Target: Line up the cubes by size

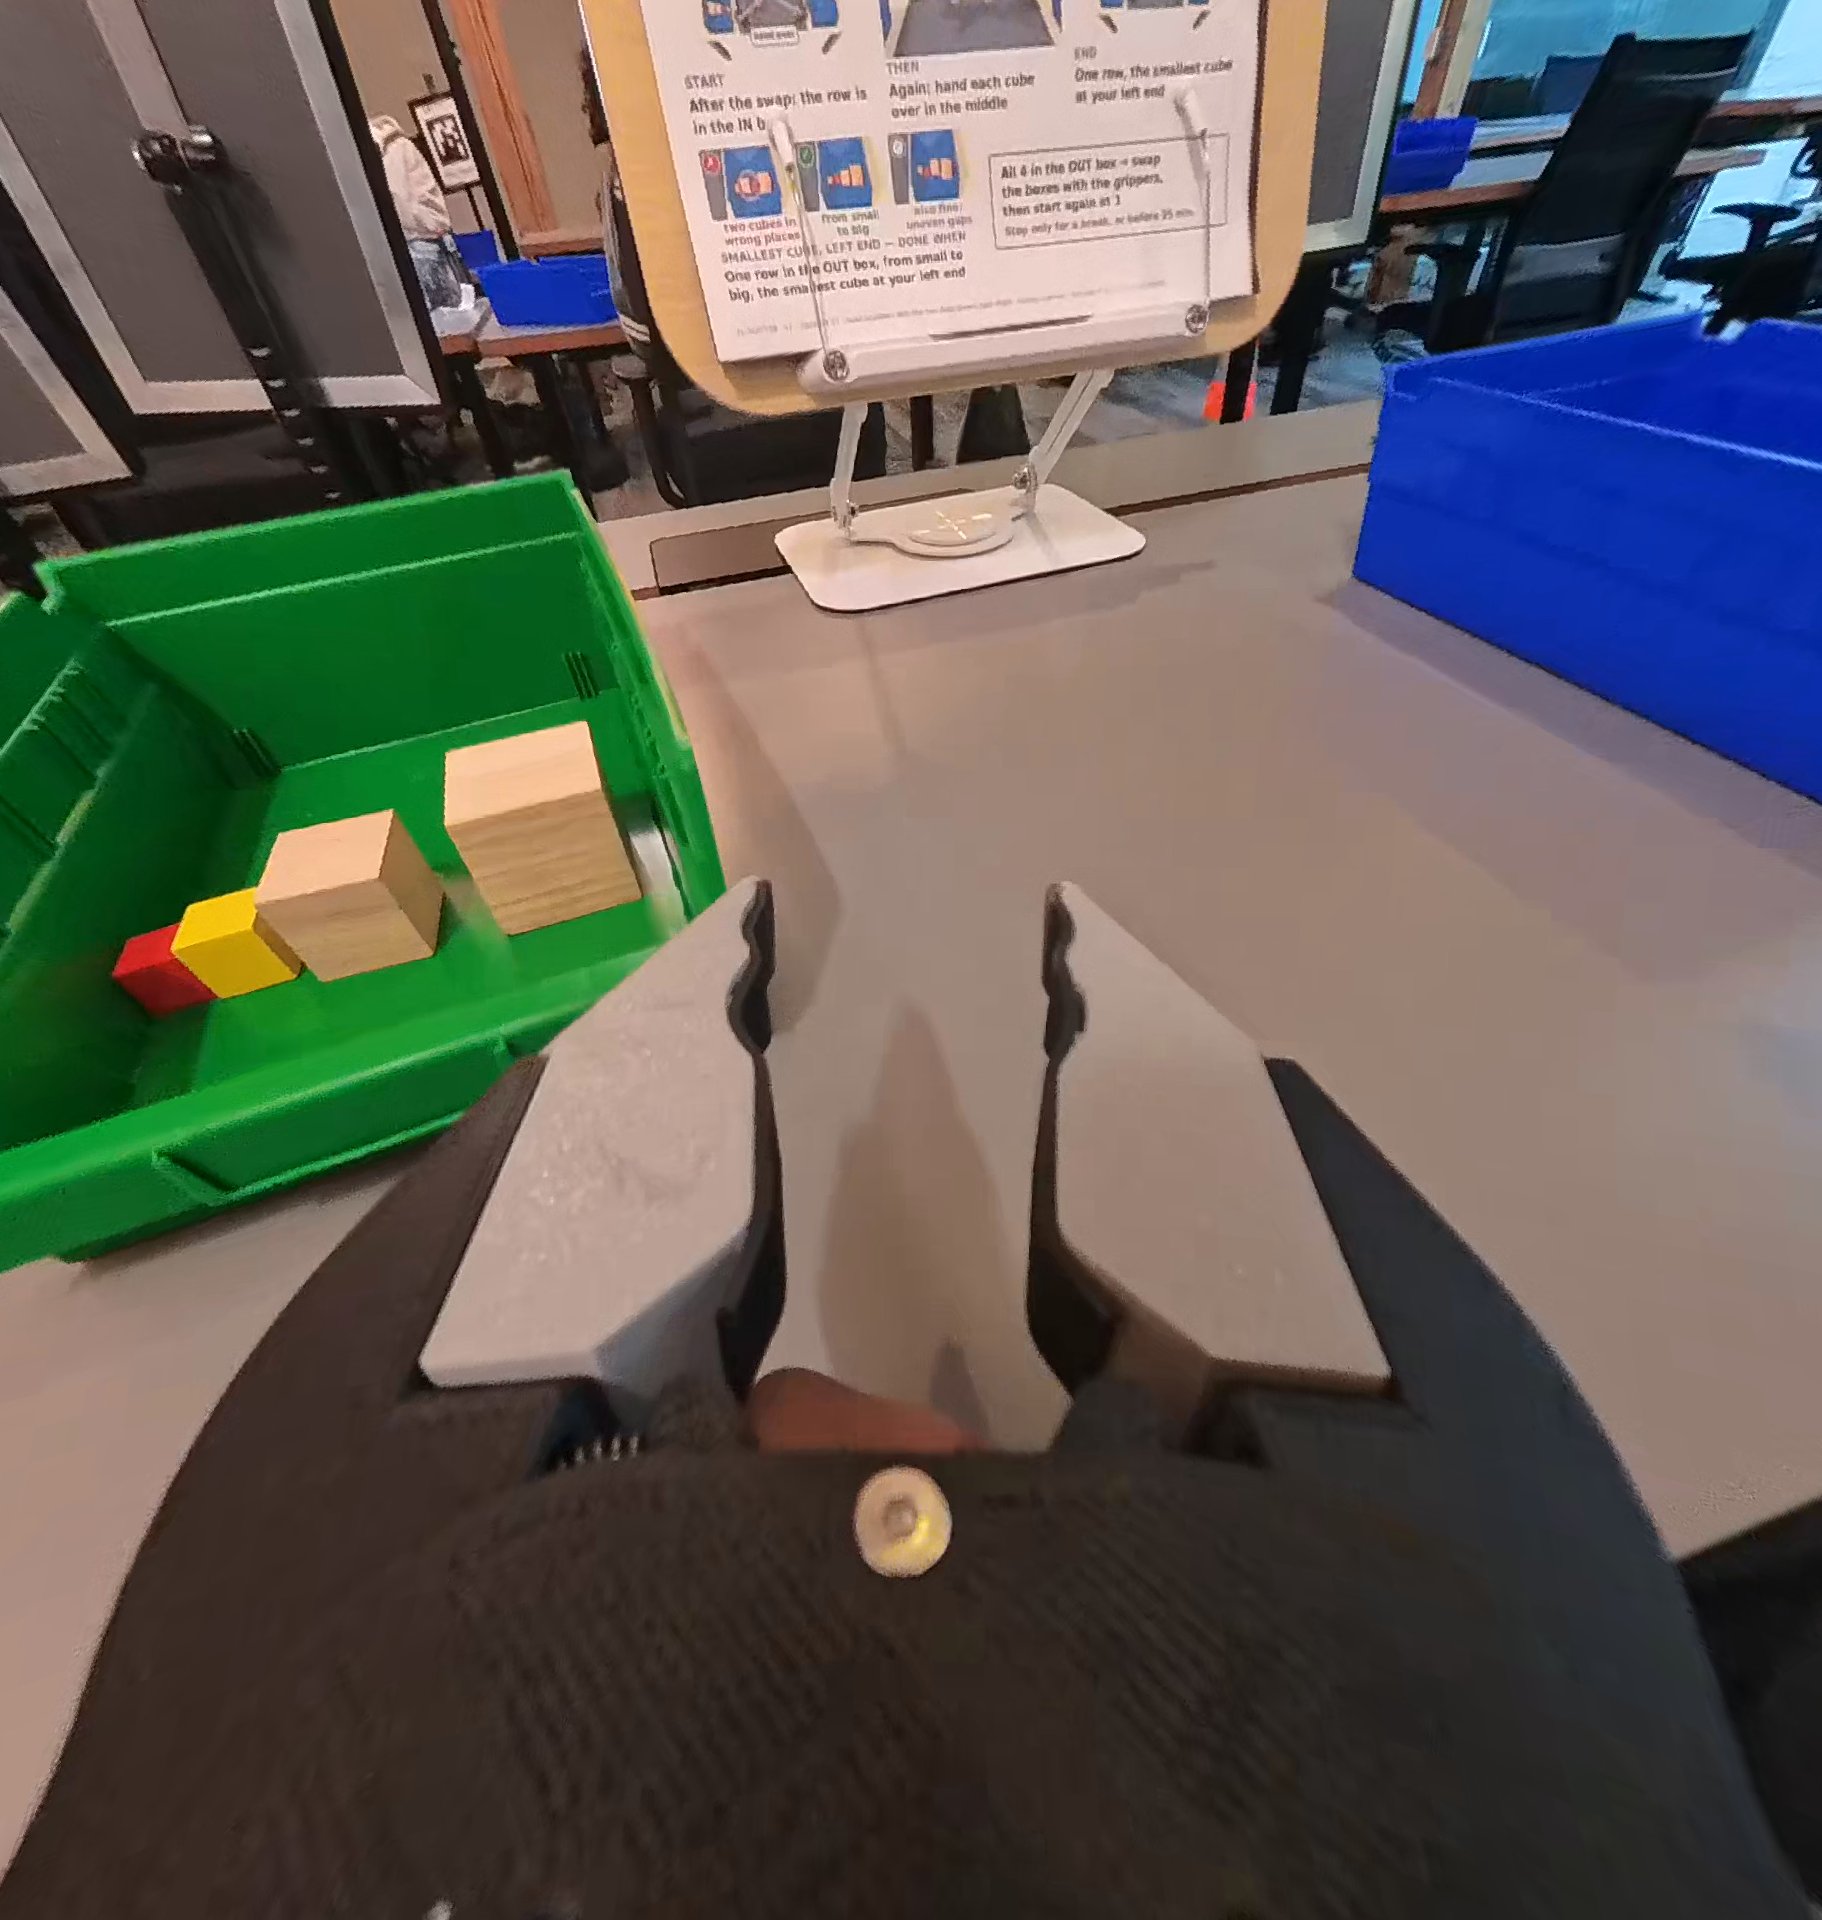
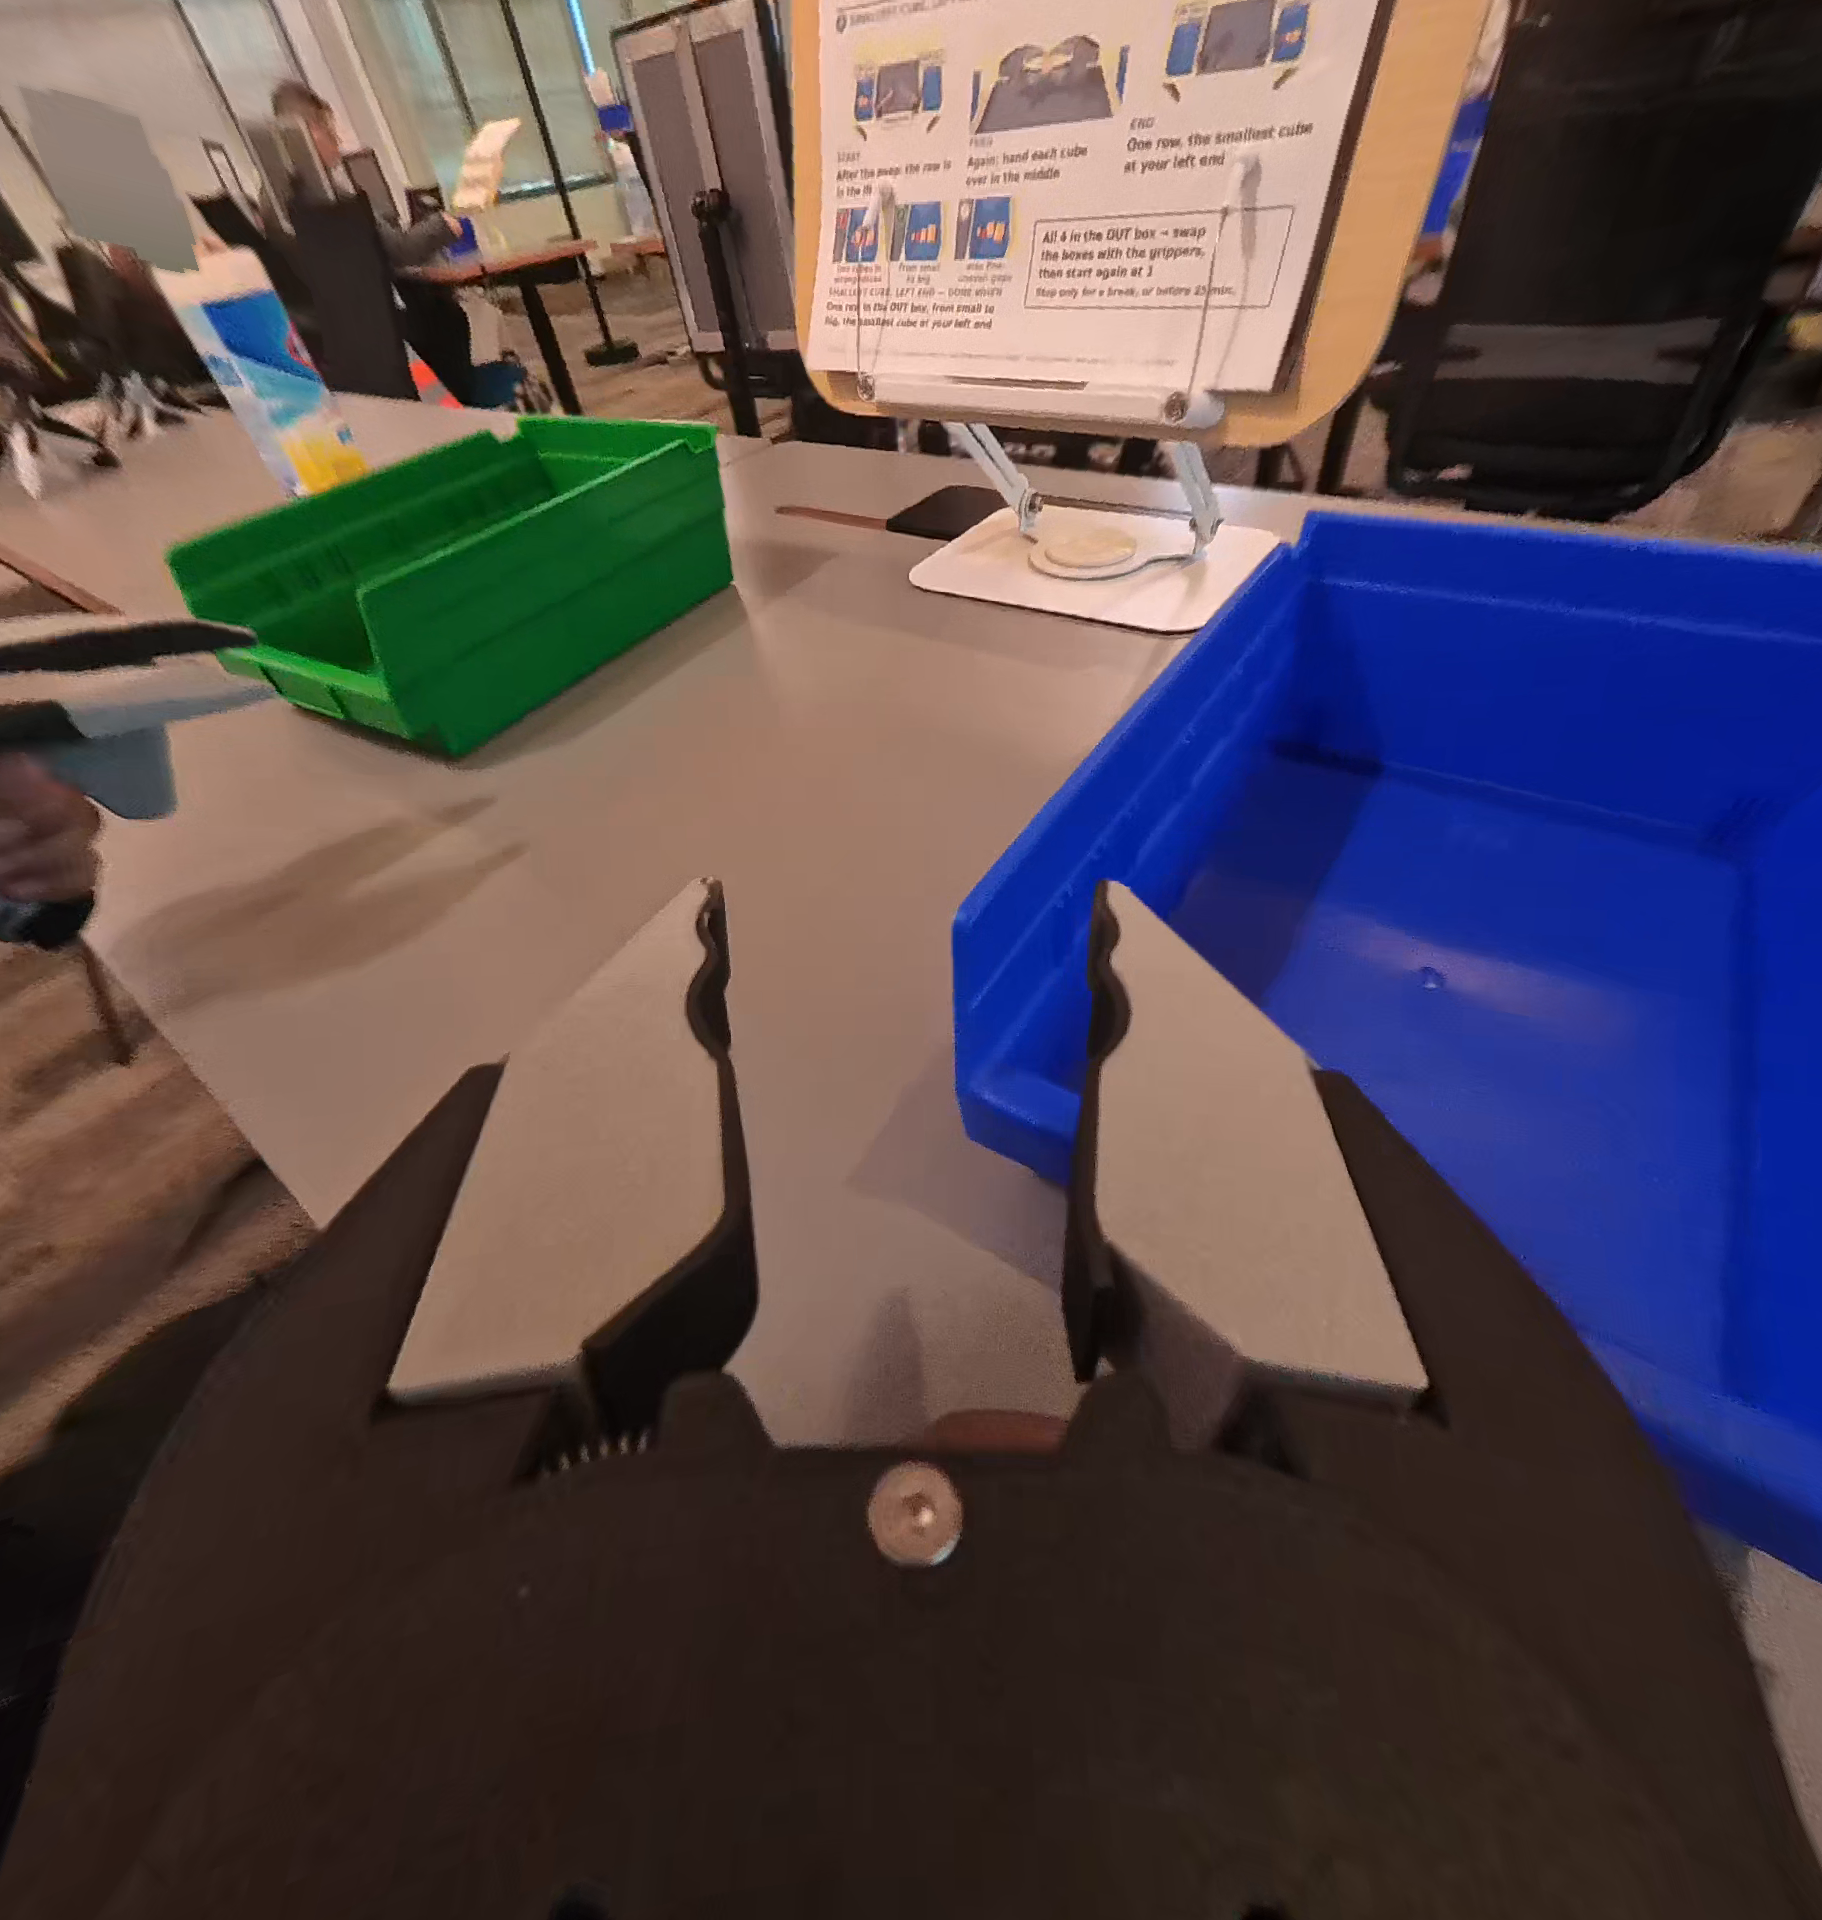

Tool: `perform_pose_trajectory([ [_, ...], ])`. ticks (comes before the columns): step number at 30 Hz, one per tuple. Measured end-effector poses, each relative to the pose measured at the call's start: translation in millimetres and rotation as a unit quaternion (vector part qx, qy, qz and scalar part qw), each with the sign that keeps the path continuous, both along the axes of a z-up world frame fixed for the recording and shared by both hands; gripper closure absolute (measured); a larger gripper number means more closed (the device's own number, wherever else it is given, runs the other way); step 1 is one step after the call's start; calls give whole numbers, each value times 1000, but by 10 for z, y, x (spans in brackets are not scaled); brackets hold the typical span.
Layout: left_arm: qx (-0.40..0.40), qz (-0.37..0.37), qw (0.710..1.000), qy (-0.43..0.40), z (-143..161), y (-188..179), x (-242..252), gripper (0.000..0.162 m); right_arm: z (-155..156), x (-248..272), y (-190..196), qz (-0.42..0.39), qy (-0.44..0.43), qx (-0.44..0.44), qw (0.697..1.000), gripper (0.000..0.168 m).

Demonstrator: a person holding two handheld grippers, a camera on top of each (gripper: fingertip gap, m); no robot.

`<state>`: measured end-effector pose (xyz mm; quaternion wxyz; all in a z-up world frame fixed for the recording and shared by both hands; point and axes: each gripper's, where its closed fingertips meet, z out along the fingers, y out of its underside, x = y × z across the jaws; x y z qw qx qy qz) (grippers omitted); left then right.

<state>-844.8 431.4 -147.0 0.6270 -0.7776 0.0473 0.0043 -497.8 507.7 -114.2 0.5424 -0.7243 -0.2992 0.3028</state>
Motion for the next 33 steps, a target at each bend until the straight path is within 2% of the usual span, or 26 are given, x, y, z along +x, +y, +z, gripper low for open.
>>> perform_pose_trajectory([
  [4, -7, 8, 1000, 10, 53, 140, -78, 105, -97, 10, 198, -9, -16, -37, 999, 93],
  [9, 23, 30, 999, 10, 318, 405, -173, 95, 265, 143, 716, -109, -34, 38, 993, 87],
  [12, 37, 62, 997, 30, 436, 490, -287, 92, 434, 376, 1011, -204, -97, 133, 965, 90],
  [14, 48, 96, 993, 43, 489, 480, -416, 91, 458, 588, 1147, -267, -145, 165, 938, 85],
  [19, 56, 115, 991, 36, 538, 343, -463, 89, 470, 757, 1171, -296, -127, 169, 931, 76],
  [22, 56, 124, 990, 48, 543, 250, -452, 88, 435, 783, 1119, -290, -130, 175, 932, 76],
  [25, 55, 116, 991, 39, 524, 230, -396, 88, 354, 672, 1039, -249, -101, 139, 953, 70],
  [29, 9, 100, 993, 61, 259, 311, -340, 83, 337, 376, 821, -170, -61, 92, 979, 66],
  [33, -35, 96, 992, 68, -71, 436, -371, 83, 151, -26, 600, -93, -76, 56, 991, 78],
])
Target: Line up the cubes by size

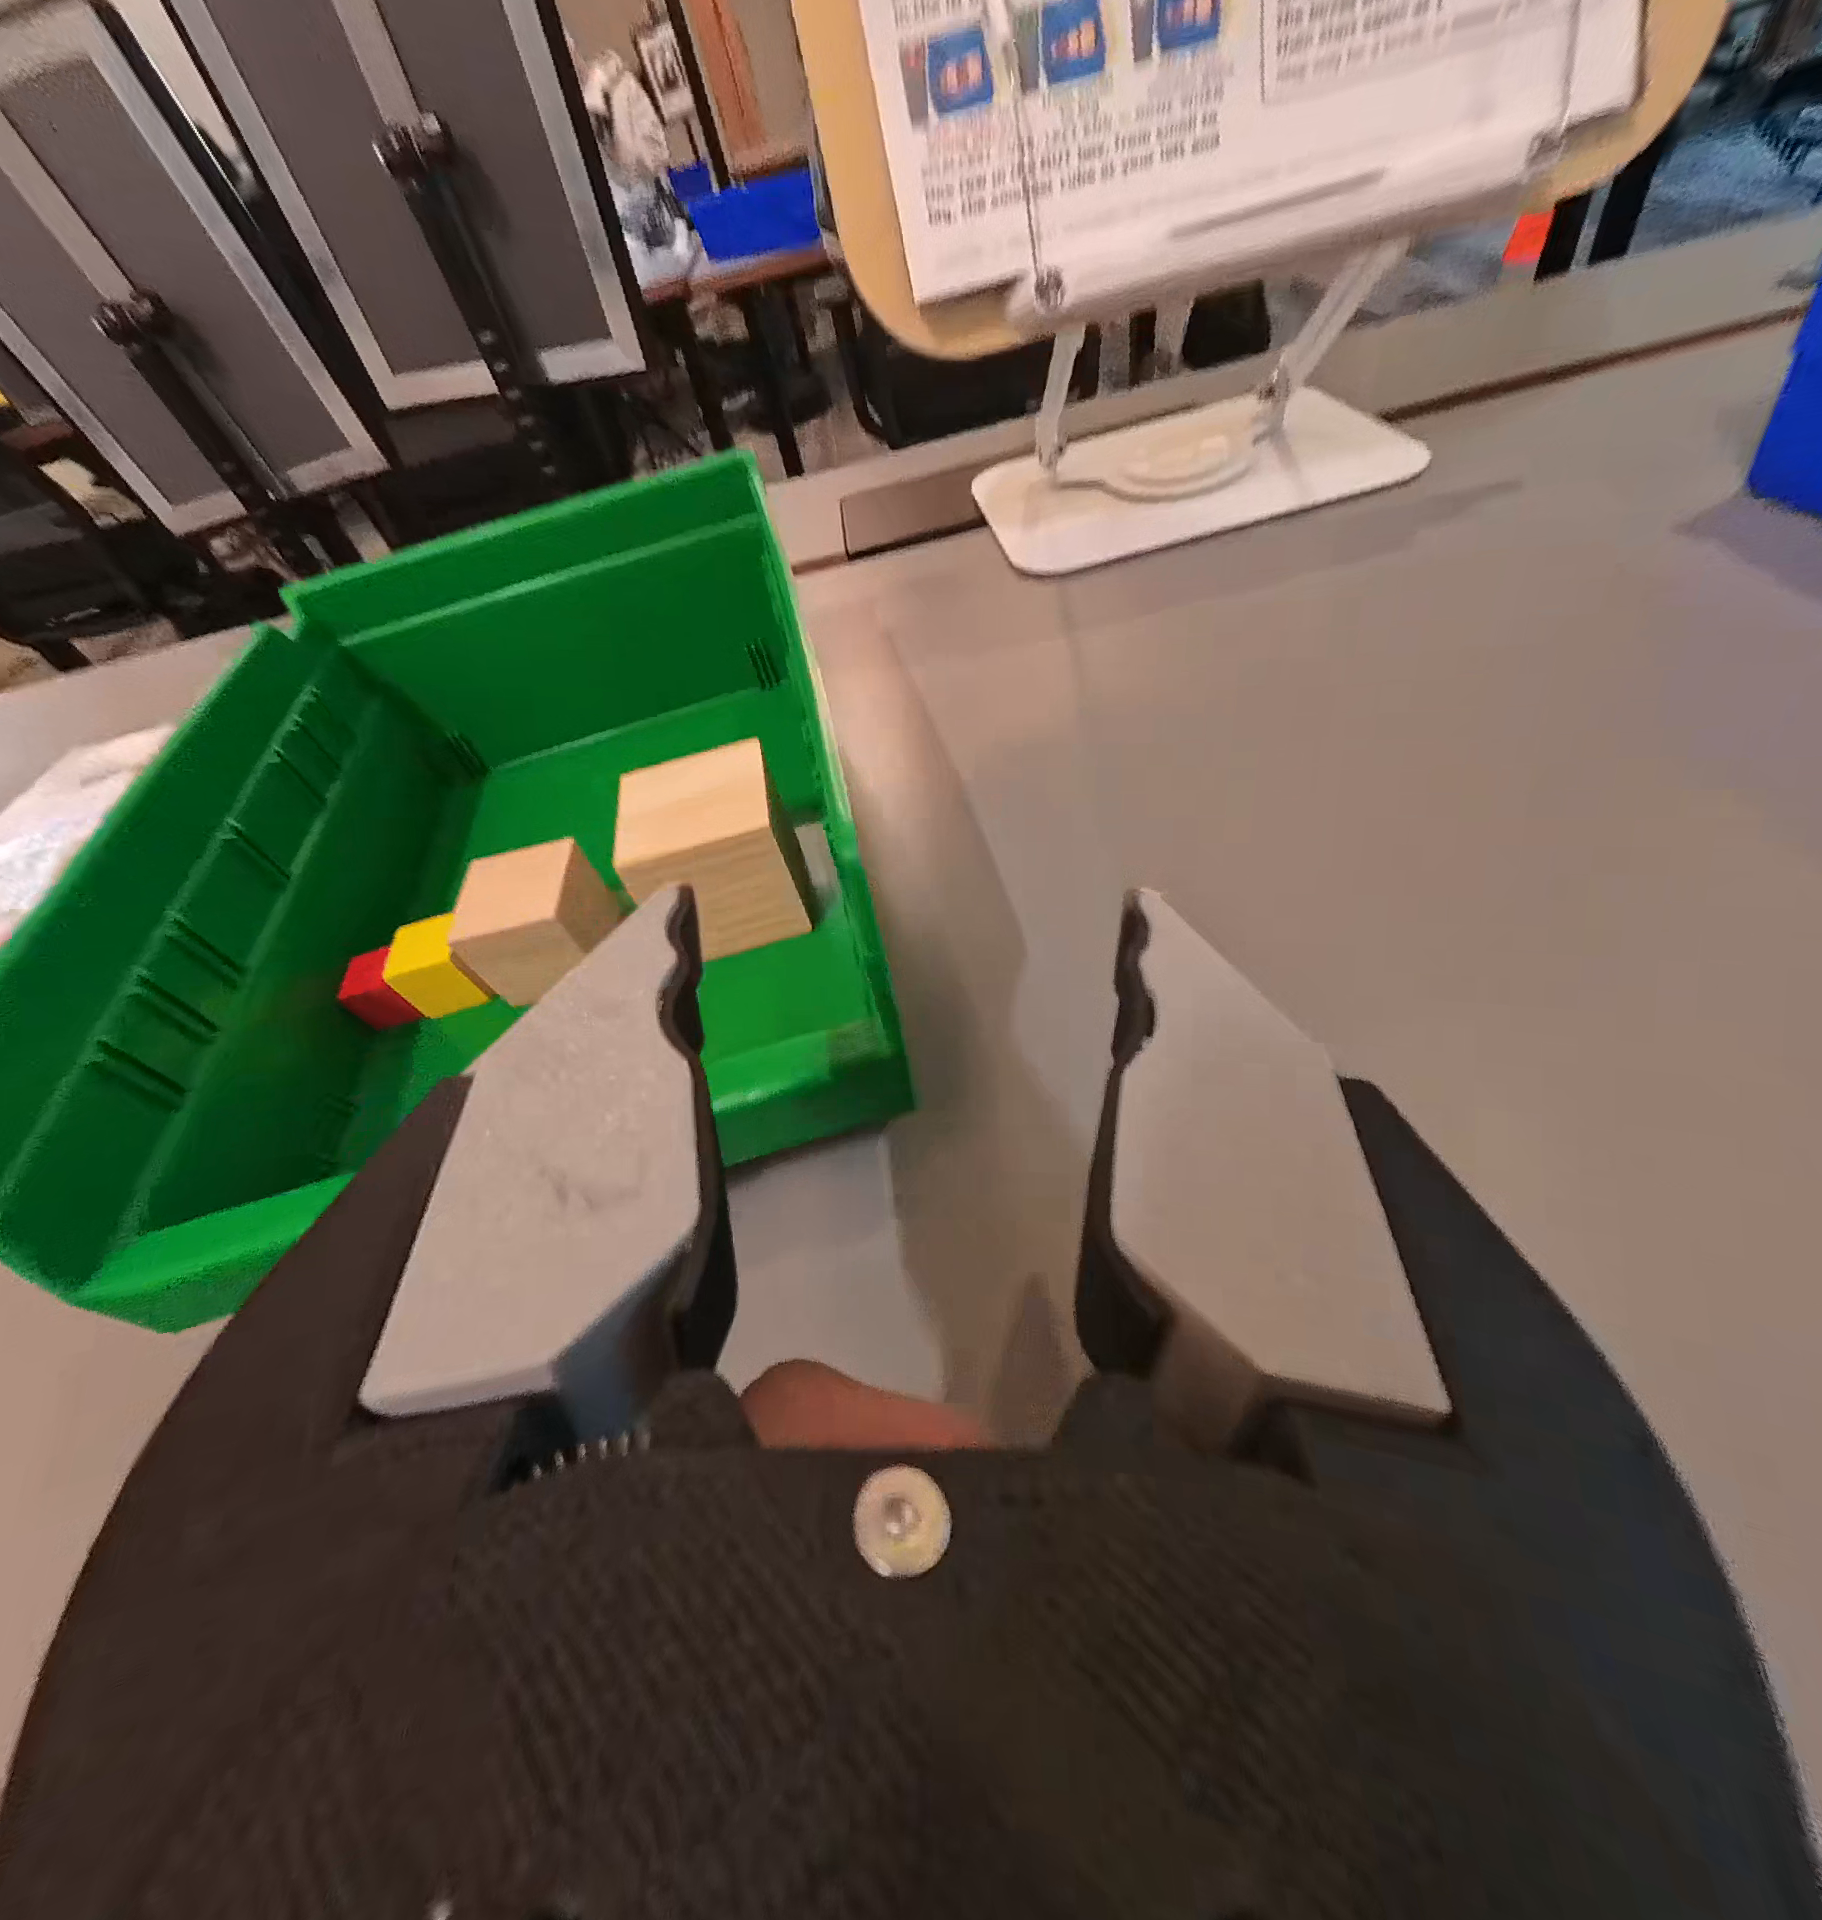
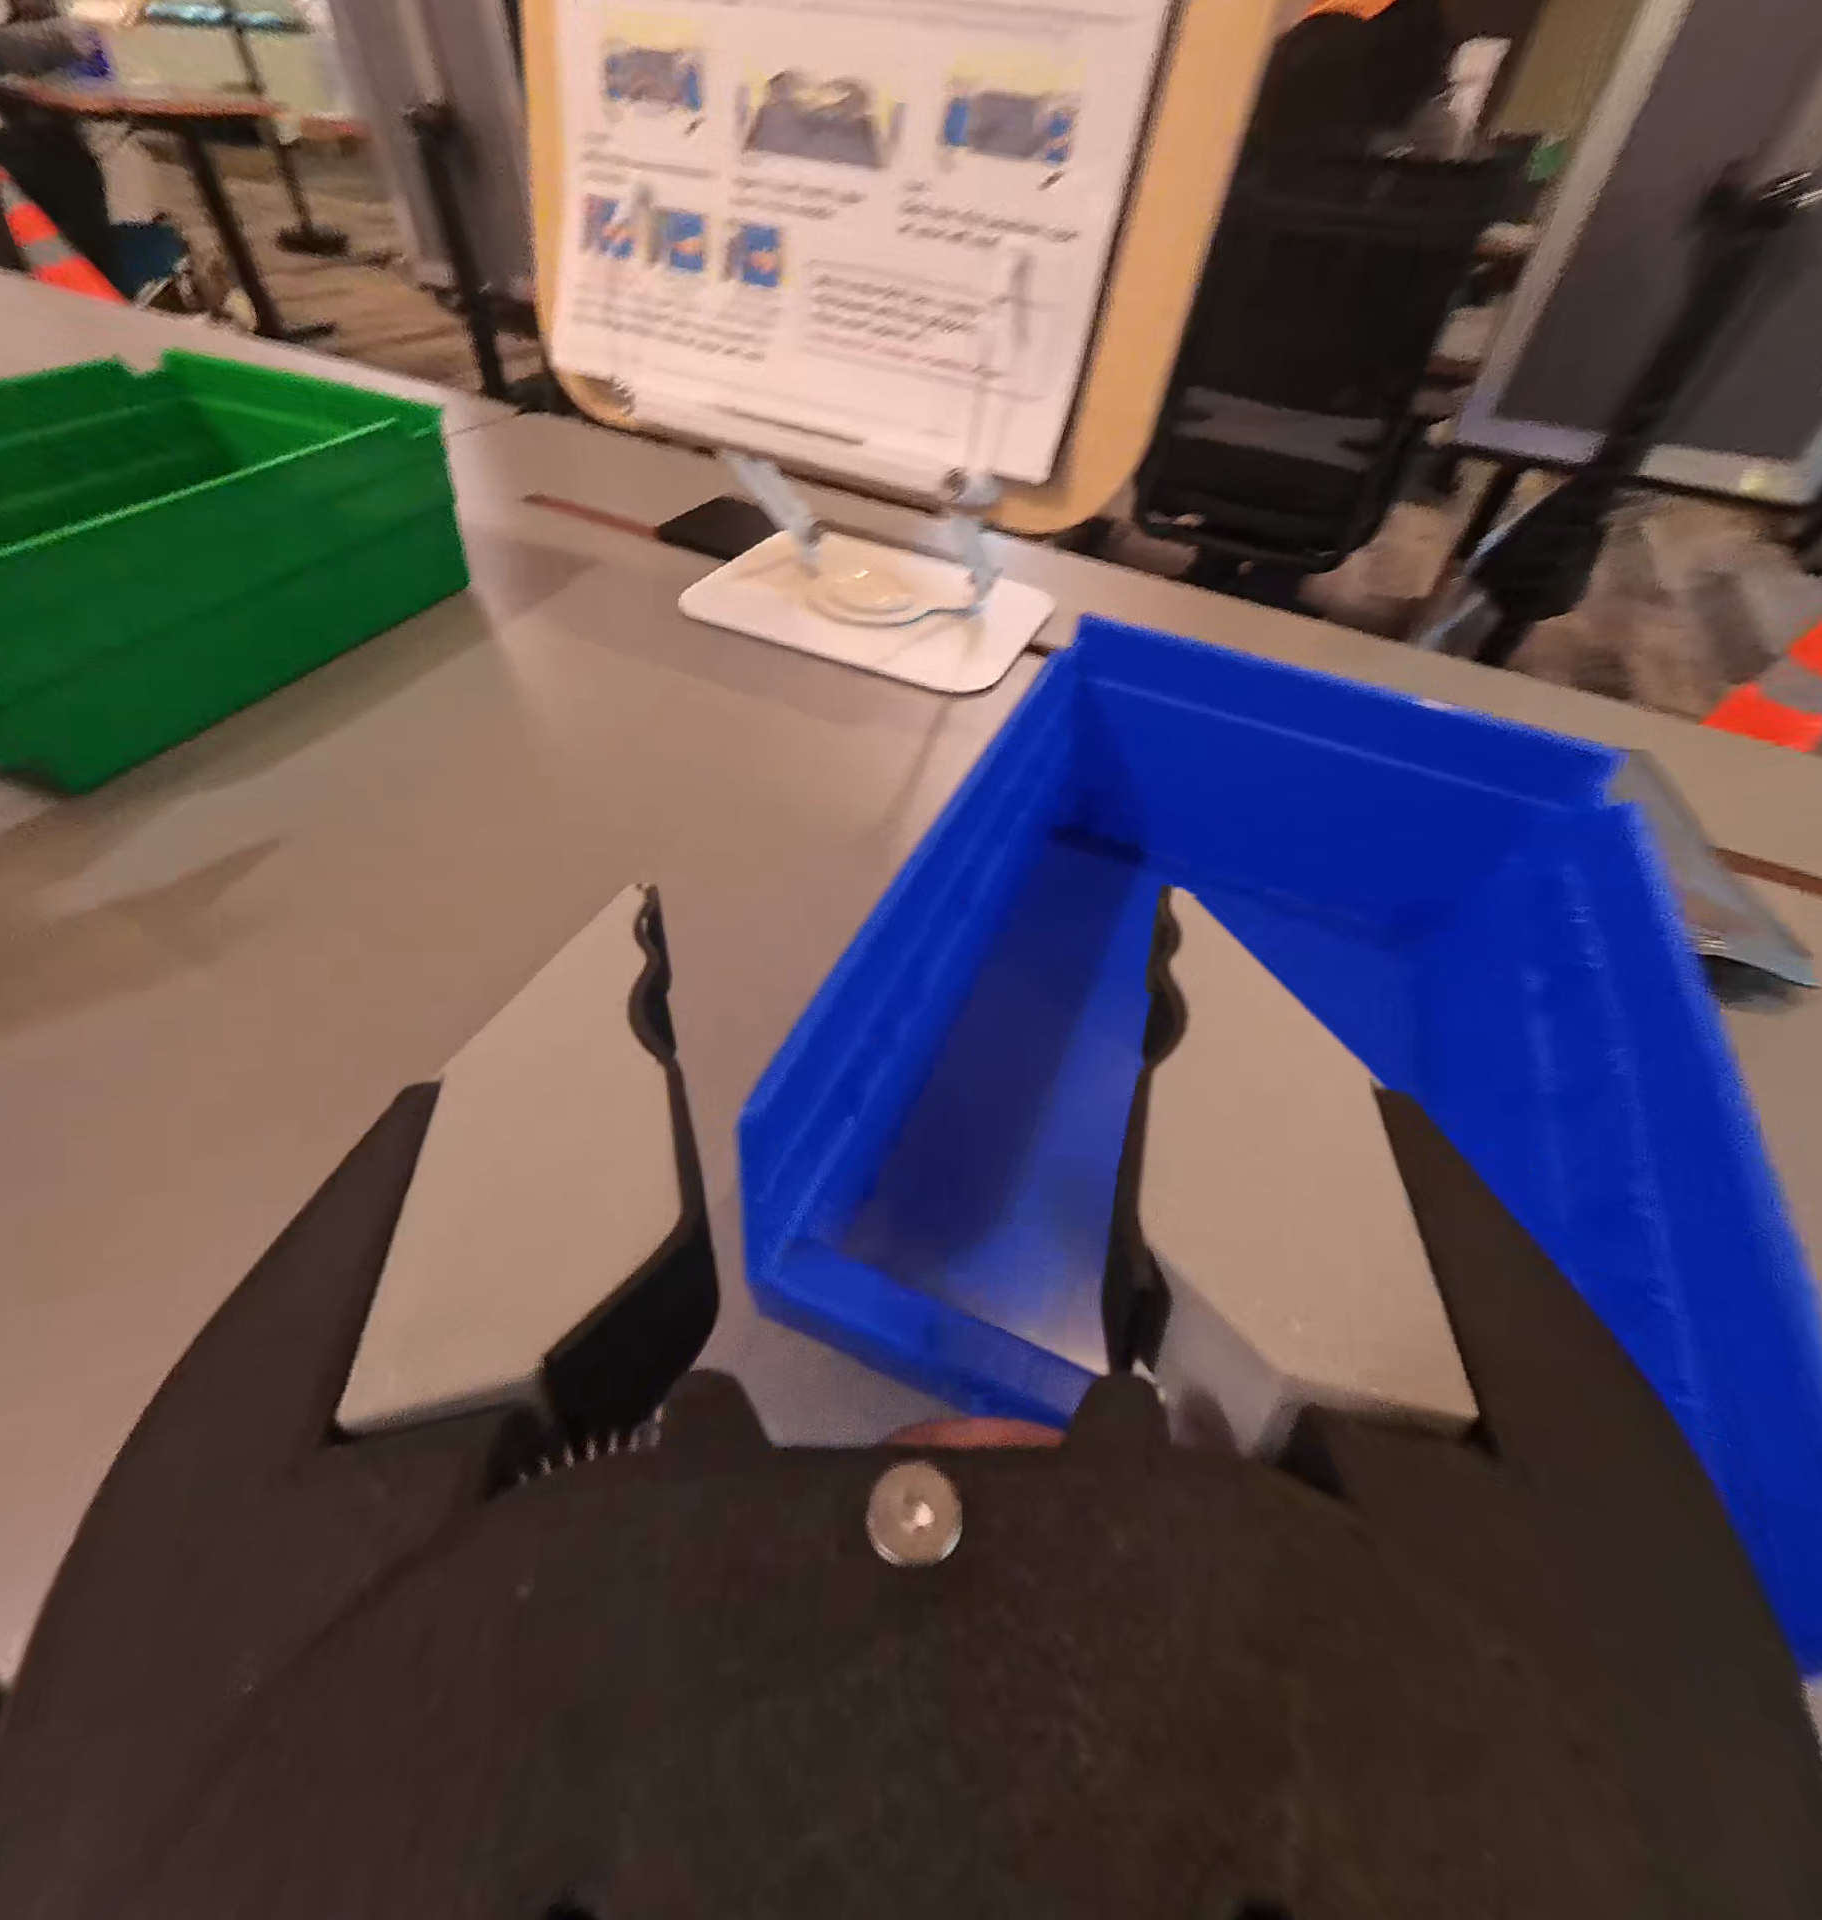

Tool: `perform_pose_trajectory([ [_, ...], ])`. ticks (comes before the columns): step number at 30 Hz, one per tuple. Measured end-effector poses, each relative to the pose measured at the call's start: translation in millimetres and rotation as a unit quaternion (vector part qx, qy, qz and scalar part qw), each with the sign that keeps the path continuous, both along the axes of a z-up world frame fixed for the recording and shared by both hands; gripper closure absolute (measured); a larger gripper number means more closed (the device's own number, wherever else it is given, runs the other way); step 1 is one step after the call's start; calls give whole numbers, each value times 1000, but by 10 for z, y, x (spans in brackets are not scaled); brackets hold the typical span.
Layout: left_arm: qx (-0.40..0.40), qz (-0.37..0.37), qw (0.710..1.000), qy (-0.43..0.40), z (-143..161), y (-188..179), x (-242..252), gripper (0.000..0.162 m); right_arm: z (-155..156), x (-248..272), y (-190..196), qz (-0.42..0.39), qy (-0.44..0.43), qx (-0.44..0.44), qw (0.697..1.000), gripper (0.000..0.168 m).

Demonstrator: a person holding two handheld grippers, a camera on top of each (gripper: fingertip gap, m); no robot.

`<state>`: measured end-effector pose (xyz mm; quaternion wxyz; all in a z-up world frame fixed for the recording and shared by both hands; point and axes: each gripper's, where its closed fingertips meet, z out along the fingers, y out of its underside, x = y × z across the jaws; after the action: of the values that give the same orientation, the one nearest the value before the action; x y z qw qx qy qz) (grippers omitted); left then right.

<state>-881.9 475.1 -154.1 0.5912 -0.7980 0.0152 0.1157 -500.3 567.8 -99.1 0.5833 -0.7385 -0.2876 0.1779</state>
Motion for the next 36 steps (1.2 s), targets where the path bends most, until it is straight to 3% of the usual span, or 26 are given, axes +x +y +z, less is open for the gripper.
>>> perform_pose_trajectory([
  [3, -26, 18, 999, 16, -190, 103, -86, 86, -191, -192, -48, 18, -28, -18, 999, 77],
  [5, -34, 37, 999, 22, -244, 172, -186, 96, -337, -278, -45, 21, -53, -28, 998, 77],
  [6, -39, 42, 998, 18, -265, 209, -227, 106, -413, -323, -46, 26, -64, -36, 997, 77],
  [7, -41, 43, 998, 15, -276, 250, -254, 122, -479, -362, -37, 29, -71, -43, 996, 77],
  [8, -41, 39, 998, 15, -284, 292, -266, 147, -542, -396, -20, 30, -78, -46, 995, 77],
  [9, -44, 31, 998, 13, -300, 333, -252, 157, -605, -407, 17, 27, -87, -49, 995, 78],
  [10, -44, 38, 998, 13, -305, 358, -267, 158, -655, -384, 75, 15, -97, -47, 994, 85],
  [12, -51, 48, 997, 41, -305, 356, -300, 160, -713, -309, 185, 0, -112, -35, 993, 127],
  [18, -69, 23, 997, -2, -312, 233, -247, 161, -713, -245, 452, -17, -95, -28, 995, 143],
  [21, -59, 0, 998, -7, -197, 157, -176, 158, -686, -232, 440, -15, -89, -37, 995, 127],
  [27, 41, 31, 999, 8, 528, -270, -515, 141, -300, -218, 212, 12, -47, 26, 998, 115],
  [36, 50, 29, 998, 32, 637, -501, -601, 137, -294, -428, -51, 80, -5, -7, 997, 110],
])
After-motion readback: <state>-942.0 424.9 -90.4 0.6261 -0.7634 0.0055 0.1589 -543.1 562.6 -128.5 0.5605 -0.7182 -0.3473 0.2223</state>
